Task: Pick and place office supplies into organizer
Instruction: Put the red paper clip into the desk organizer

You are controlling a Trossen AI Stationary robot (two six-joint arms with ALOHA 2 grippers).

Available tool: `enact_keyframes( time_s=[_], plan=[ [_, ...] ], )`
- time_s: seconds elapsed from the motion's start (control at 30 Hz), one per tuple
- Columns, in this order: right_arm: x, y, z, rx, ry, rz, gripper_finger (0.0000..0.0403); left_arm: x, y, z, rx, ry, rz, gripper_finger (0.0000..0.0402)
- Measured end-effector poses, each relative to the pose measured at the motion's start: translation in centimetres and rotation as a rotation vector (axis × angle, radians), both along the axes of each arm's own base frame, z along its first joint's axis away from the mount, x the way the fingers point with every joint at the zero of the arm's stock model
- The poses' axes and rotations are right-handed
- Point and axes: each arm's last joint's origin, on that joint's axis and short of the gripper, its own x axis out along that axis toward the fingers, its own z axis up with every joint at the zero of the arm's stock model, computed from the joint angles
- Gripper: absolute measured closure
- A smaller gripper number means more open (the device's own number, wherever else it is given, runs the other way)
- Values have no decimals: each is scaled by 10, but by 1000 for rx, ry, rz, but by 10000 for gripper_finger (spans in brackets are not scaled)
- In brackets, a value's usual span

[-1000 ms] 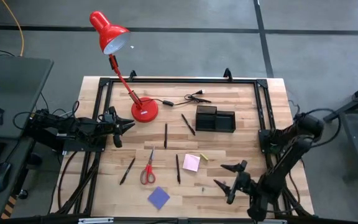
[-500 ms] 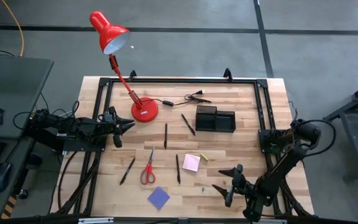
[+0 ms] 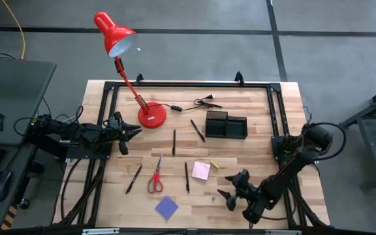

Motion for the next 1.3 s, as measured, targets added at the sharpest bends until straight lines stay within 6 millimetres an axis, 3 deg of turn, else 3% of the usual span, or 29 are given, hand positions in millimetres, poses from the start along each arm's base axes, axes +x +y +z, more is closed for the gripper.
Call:
enact_keyframes(
  time_s=[0.27, 0.57, 0.73, 0.97, 1.1, 1.3],
  plan=[
    [7, -6, 1, 7, -60, -72, 71, 0, 0, 0, 0, 0, 0, 341],
    [-6, 11, -11, 132, -88, -78, 71, 0, 0, 0, 0, 0, 0, 341],
    [-19, 13, -17, 76, -111, -101, 71, 0, 0, 0, 0, 0, 0, 339],
    [-37, -4, -22, 71, 15, -222, 71, 0, 0, 0, 0, 0, 0, 341],
    [-38, -2, -32, 93, 72, -267, 71, 0, 0, 0, 0, 0, 0, 339],
    [-38, 15, -17, -12, 52, -296, 71, 0, 0, 0, 0, 0, 0, 341]
  ],
)
